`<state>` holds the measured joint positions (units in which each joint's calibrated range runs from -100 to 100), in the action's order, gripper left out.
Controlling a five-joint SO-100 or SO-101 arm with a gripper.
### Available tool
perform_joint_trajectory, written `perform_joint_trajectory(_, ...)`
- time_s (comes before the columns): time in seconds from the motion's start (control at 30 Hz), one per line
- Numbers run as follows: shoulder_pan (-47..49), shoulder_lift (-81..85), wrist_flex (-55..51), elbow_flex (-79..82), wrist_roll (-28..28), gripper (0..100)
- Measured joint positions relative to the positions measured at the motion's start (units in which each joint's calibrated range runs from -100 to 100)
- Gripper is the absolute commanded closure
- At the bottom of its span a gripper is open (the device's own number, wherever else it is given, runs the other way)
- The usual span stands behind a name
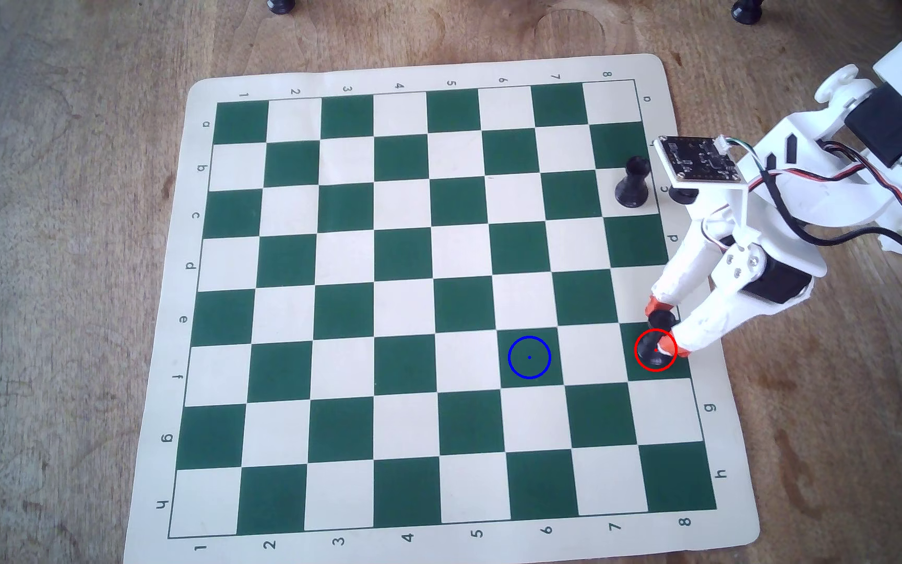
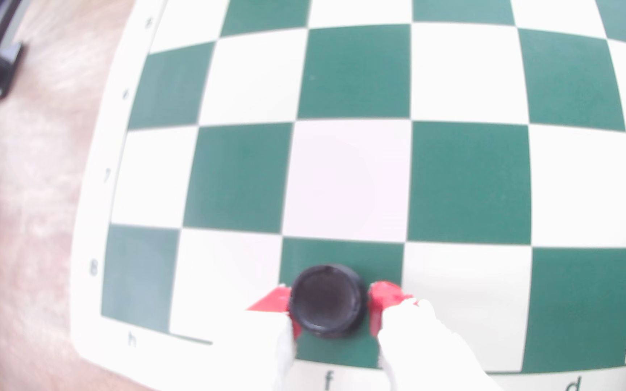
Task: Move the chess piece from red to blue
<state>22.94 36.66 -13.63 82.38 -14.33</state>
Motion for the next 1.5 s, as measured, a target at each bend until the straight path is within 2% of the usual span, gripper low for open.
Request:
perform_joint_trajectory(0.43,0.0,4.02,-8.29,-3.07,-0.44,97)
perform_joint_trajectory(0.73,0.0,11.06,-24.7,-14.28,-0.1,96)
perform_joint_trajectory(0.9,-1.33,2.6,-25.98,-27.56,0.24,96)
perform_joint_trajectory(1.1,-1.25,-21.7,-25.26,-47.54,0.29,96)
perform_joint_trajectory(1.23,-1.25,-30.83,-22.47,-52.87,0.0,96)
perform_joint_trajectory(1.5,-2.14,-36.03,-20.4,-53.32,0.1,96)
